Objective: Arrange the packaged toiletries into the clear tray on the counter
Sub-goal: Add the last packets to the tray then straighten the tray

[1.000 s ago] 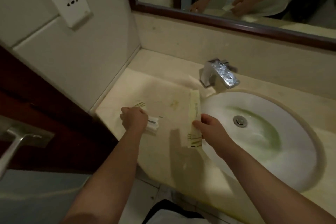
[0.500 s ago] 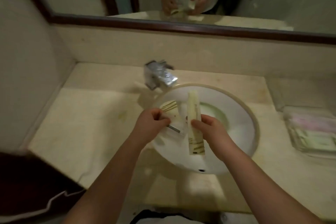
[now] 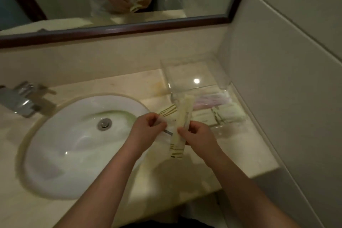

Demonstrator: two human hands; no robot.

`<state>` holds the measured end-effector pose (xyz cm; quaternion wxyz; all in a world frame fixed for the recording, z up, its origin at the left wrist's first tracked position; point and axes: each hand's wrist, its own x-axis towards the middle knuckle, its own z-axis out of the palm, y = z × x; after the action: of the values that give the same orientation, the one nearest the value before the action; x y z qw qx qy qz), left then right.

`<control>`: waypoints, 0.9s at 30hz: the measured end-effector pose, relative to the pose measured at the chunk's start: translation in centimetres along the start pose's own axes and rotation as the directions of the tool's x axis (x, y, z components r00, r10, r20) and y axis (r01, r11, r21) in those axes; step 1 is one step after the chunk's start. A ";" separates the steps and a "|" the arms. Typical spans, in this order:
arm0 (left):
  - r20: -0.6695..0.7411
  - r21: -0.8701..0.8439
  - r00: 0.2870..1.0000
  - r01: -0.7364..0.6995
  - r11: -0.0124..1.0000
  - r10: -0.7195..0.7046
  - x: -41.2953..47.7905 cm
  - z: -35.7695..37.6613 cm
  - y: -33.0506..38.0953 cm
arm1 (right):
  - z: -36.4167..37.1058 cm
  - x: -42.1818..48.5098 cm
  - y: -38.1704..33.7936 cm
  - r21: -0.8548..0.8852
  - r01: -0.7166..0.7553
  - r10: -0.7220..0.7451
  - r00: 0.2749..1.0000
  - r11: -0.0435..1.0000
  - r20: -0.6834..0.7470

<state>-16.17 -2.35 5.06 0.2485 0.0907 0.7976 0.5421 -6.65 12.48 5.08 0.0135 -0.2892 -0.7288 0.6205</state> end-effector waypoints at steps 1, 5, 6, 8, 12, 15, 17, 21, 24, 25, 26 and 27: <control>0.004 -0.014 1.000 0.002 1.000 -0.002 0.3 1.2 0.7 | -1.2 0.2 0.2 0.002 -0.002 0.002 1.000 1.000 -0.025; -0.034 -0.076 0.999 -0.013 0.997 0.010 1.2 4.4 2.5 | -4.6 1.0 1.3 0.048 -0.048 0.053 0.994 0.998 -0.097; -0.039 -0.083 0.999 -0.016 0.996 0.013 1.5 5.0 2.7 | -5.3 1.3 1.6 0.060 -0.059 0.065 0.992 0.996 -0.109; -0.050 -0.097 0.999 -0.010 0.995 0.006 2.1 5.7 2.8 | -6.5 1.7 2.0 0.097 -0.077 0.090 0.986 0.992 -0.138; -0.176 -0.096 0.984 -0.023 0.995 0.006 3.9 5.8 2.3 | -8.3 2.7 2.3 0.148 -0.074 0.109 0.963 0.986 -0.246; -0.229 0.031 0.969 -0.087 0.996 0.092 5.1 5.8 2.4 | -9.5 3.4 2.6 0.170 -0.085 0.135 0.943 0.982 -0.305; -0.212 0.095 0.962 -0.156 0.983 0.173 5.7 5.8 2.4 | -10.2 3.7 2.7 0.160 -0.078 0.131 0.927 0.984 -0.352; -0.108 0.215 0.948 -0.271 0.938 0.299 7.4 6.6 2.2 | -11.5 4.3 2.7 0.172 -0.068 0.142 0.872 0.983 -0.469; -0.058 0.253 0.944 -0.301 0.920 0.325 8.3 7.7 1.8 | -12.4 4.6 2.7 0.197 -0.053 0.148 0.848 0.979 -0.508; -0.050 0.239 0.947 -0.298 0.924 0.318 8.5 8.0 1.5 | -12.6 4.7 2.8 0.215 -0.045 0.152 0.845 0.976 -0.512; -0.042 0.220 0.953 -0.283 0.934 0.299 8.6 8.1 1.5 | -12.8 4.9 2.7 0.235 -0.036 0.155 0.846 0.971 -0.510; -0.021 0.190 0.960 -0.269 0.944 0.278 8.7 8.1 1.6 | -12.9 5.1 2.7 0.251 -0.030 0.157 0.849 0.967 -0.505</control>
<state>-19.87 8.54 1.56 0.1426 0.2104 0.8299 0.4968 -4.90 26.48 3.84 0.2137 -0.4778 -0.6045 0.6005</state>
